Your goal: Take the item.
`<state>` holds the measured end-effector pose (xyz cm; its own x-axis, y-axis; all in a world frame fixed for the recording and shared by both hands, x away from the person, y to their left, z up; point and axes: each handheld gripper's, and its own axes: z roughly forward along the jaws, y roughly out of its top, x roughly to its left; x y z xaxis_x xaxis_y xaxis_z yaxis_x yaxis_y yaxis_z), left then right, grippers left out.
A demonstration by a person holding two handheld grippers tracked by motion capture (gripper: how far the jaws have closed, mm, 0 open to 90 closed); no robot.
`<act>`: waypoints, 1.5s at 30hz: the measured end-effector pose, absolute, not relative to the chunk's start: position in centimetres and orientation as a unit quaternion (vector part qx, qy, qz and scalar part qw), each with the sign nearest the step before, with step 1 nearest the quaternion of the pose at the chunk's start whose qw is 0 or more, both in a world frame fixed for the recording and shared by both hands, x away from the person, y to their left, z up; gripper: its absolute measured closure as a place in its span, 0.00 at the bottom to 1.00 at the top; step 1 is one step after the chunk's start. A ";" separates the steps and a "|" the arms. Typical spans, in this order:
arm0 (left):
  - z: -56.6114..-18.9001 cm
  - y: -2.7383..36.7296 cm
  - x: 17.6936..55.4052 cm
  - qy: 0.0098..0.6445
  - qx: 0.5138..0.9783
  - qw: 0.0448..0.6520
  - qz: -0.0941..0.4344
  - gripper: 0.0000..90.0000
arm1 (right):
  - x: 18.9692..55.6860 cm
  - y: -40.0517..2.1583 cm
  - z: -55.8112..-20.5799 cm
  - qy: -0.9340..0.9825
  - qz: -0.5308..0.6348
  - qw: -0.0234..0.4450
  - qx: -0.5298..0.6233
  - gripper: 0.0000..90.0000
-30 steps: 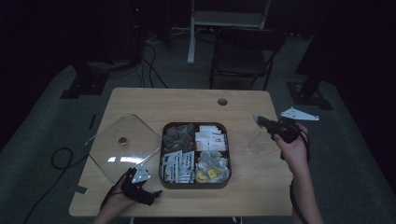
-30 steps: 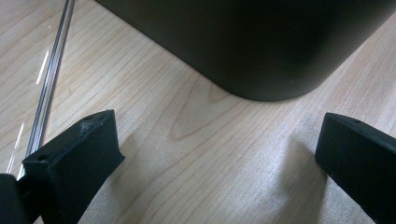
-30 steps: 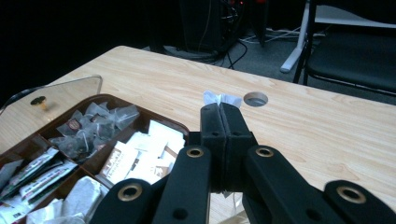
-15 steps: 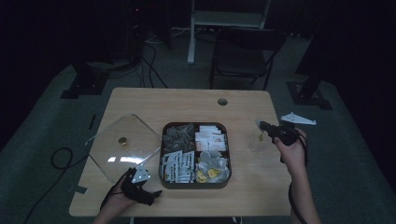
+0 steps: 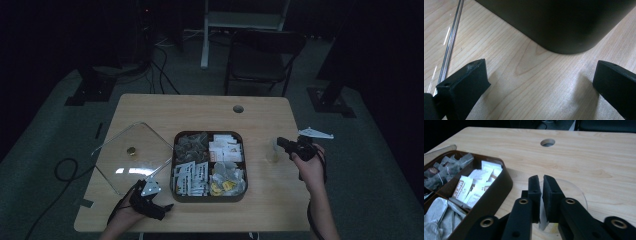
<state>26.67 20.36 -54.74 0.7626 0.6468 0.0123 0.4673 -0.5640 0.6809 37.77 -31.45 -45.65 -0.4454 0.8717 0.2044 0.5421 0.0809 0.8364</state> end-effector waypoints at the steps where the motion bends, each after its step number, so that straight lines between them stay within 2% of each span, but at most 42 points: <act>1: -54.7 20.4 26.7 0.319 0.874 0.342 0.131 0.01 | 37.8 -31.4 -45.7 0.714 0.461 0.179 0.496 0.89; 3: -54.7 20.4 26.7 0.319 0.874 0.342 0.131 0.01 | 37.7 -31.4 -45.7 0.715 0.459 0.182 0.495 0.84; 7: -54.7 20.4 26.7 0.318 0.875 0.341 0.131 0.01 | 37.5 -31.1 -45.5 0.713 0.467 0.180 0.492 0.68; 10: -54.7 20.4 26.7 0.318 0.875 0.341 0.131 0.01 | 37.5 -31.0 -45.4 0.717 0.470 0.183 0.482 0.59; 13: -54.7 20.4 26.7 0.318 0.875 0.341 0.131 0.01 | 37.4 -30.8 -45.4 0.716 0.471 0.185 0.480 0.56; 14: -54.7 20.4 26.7 0.318 0.875 0.341 0.131 0.01 | 37.4 -30.6 -45.4 0.716 0.477 0.187 0.474 0.50; 16: -54.7 20.4 26.7 0.318 0.875 0.341 0.131 0.01 | 37.3 -30.5 -45.4 0.720 0.481 0.183 0.466 0.45; 24: -54.7 20.4 26.7 0.319 0.874 0.341 0.131 0.01 | 36.7 -30.2 -45.2 0.719 0.503 0.171 0.448 0.42; 37: -54.7 20.4 26.6 0.319 0.874 0.341 0.132 0.01 | 35.3 -29.0 -44.3 0.731 0.514 0.180 0.411 0.32; 45: -54.7 20.4 26.6 0.319 0.874 0.341 0.132 0.01 | 34.3 -27.6 -44.1 0.751 0.520 0.172 0.368 0.20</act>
<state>26.65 20.36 -54.73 0.7613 0.6483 0.0129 0.4686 -0.5638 0.6802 34.29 -27.61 -44.14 -0.6702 0.7316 0.1245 0.3740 0.1880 0.9082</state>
